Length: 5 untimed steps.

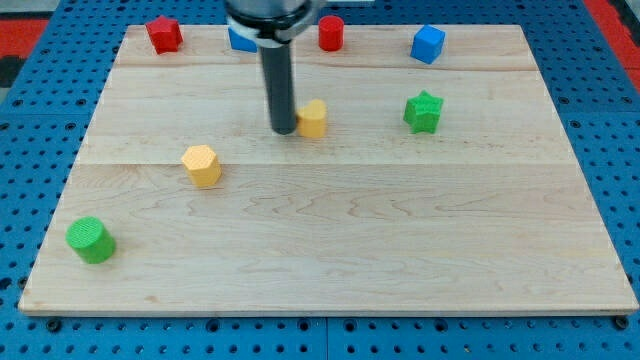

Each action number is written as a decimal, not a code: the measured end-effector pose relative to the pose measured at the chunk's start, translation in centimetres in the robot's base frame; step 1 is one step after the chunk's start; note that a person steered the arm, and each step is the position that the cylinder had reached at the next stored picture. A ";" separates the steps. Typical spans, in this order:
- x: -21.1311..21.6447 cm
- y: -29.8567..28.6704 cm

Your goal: Move the yellow hexagon left to the yellow heart

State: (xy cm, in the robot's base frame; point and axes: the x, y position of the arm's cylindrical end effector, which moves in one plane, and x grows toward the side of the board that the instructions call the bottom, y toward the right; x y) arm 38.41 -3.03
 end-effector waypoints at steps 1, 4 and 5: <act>-0.3 3.3; 12.8 -2.3; 10.0 -9.3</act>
State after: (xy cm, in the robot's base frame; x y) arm 48.37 -12.28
